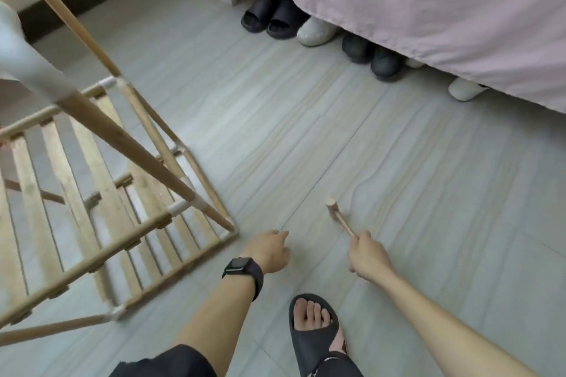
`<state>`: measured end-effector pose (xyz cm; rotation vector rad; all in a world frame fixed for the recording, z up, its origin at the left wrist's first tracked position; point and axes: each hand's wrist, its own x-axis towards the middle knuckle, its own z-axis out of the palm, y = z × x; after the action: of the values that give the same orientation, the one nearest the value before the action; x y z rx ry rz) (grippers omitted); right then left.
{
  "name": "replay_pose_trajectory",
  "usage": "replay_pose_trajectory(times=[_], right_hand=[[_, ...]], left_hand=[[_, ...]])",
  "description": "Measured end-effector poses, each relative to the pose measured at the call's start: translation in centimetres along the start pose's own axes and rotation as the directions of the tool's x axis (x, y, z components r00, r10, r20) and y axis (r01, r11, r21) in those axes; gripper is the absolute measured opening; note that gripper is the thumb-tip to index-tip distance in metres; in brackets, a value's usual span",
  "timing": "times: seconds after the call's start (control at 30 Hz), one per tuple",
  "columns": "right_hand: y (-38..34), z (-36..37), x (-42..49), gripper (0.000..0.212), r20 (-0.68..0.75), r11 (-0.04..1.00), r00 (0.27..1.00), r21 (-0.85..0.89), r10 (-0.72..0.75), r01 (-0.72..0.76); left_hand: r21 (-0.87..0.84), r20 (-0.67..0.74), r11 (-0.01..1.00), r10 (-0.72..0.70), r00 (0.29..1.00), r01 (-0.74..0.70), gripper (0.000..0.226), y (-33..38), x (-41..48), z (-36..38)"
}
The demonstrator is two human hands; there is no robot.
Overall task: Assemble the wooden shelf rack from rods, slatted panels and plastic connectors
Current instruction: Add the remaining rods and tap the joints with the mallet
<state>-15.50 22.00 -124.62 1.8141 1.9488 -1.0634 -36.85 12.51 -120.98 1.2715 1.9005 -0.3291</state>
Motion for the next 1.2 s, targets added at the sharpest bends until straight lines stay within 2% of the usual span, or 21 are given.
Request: replay_pose_trajectory(times=[0.1,0.17,0.33,0.43,0.5,0.57,0.6,0.63,0.7,0.73,0.77,0.8,0.83,0.87,0.93,1.03,1.1,1.2], right_hand=[[-4.5,-3.3,-2.6,0.03,-0.131,0.962,0.981,0.213,-0.146,0.172],[-8.1,-6.3,-5.3,0.025,-0.263,0.881,0.931,0.336,-0.252,0.333],[-16.3,-13.6,-15.9,0.02,-0.546,0.523,0.704,0.476,-0.455,0.707],[-20.2,-15.8,-22.7,0.025,-0.628,0.327,0.56,0.457,-0.541,0.827],[-22.8,-16.1,-26.8,0.024,-0.651,0.233,0.461,0.409,-0.603,0.882],[-25.2,-15.8,-30.3,0.024,-0.628,0.171,0.362,0.344,-0.689,0.923],[-26.3,-15.4,-31.8,0.023,-0.598,0.148,0.318,0.316,-0.736,0.937],[-27.4,-15.0,-33.1,0.022,-0.558,0.124,0.278,0.298,-0.782,0.946],[-29.5,-13.9,-35.0,0.015,-0.451,0.077,0.21,0.296,-0.867,0.952],[-30.5,-13.2,-35.8,0.014,-0.394,0.056,0.181,0.308,-0.901,0.95],[-31.4,-12.5,-36.5,0.015,-0.342,0.038,0.151,0.316,-0.927,0.948],[-32.3,-11.8,-37.1,0.015,-0.296,0.021,0.116,0.306,-0.948,0.952],[-33.1,-11.0,-37.7,0.014,-0.258,0.003,0.077,0.275,-0.963,0.962],[-33.9,-10.2,-38.3,0.013,-0.226,-0.012,0.041,0.229,-0.973,0.973],[-35.0,-8.6,-39.0,0.011,-0.166,-0.023,0.003,0.156,-0.986,0.987],[-36.3,-6.8,-39.8,0.015,-0.117,-0.033,-0.014,0.161,-0.993,0.986],[-37.0,-6.1,-40.1,0.016,-0.081,-0.041,-0.032,0.11,-0.996,0.993],[-37.7,-6.0,-40.5,0.019,-0.024,-0.047,-0.047,0.012,-0.999,0.999]], left_hand=[[0.025,-0.132,1.0,0.006,0.991,-0.003,0.051,0.6,-4.0,-5.0],[0.064,-0.242,0.998,0.04,0.97,-0.025,0.048,1.1,-7.9,-8.4],[0.15,-0.446,0.988,0.087,0.891,-0.021,0.039,0.5,-20.0,-14.4],[0.101,-0.569,0.995,0.075,0.819,-0.021,0.032,-1.3,-27.5,-16.2],[0.033,-0.672,0.996,0.082,0.736,-0.081,0.028,-3.0,-32.1,-16.6],[-0.016,-0.795,0.99,0.073,0.602,-0.141,0.024,-5.0,-36.1,-16.4],[-0.038,-0.862,0.986,0.049,0.504,-0.161,0.022,-6.2,-37.8,-16.0],[-0.064,-0.926,0.981,0.009,0.377,-0.181,0.02,-7.5,-39.1,-15.4],[-0.135,-0.99,0.962,-0.123,0.062,-0.239,0.014,-9.9,-40.9,-13.5],[-0.189,-0.972,0.94,-0.22,-0.079,-0.285,0.012,-11.1,-41.4,-12.4],[-0.261,-0.924,0.904,-0.335,-0.183,-0.338,0.009,-12.2,-41.6,-11.1],[-0.346,-0.856,0.859,-0.453,-0.247,-0.377,0.008,-13.6,-41.7,-9.9],[-0.436,-0.787,0.811,-0.553,-0.273,-0.39,0.01,-14.9,-41.8,-8.8],[-0.521,-0.733,0.771,-0.624,-0.27,-0.365,0.017,-16.3,-41.8,-7.7],[-0.647,-0.679,0.709,-0.703,-0.211,-0.281,0.036,-19.2,-42.0,-5.9],[-0.721,-0.661,0.637,-0.751,-0.006,-0.273,0.061,-22.2,-42.5,-4.6],[-0.697,-0.708,0.671,-0.701,0.09,-0.254,0.058,-23.0,-42.0,-4.6],[-0.659,-0.746,0.689,-0.65,0.145,-0.301,0.033,-22.8,-41.0,-5.3]])
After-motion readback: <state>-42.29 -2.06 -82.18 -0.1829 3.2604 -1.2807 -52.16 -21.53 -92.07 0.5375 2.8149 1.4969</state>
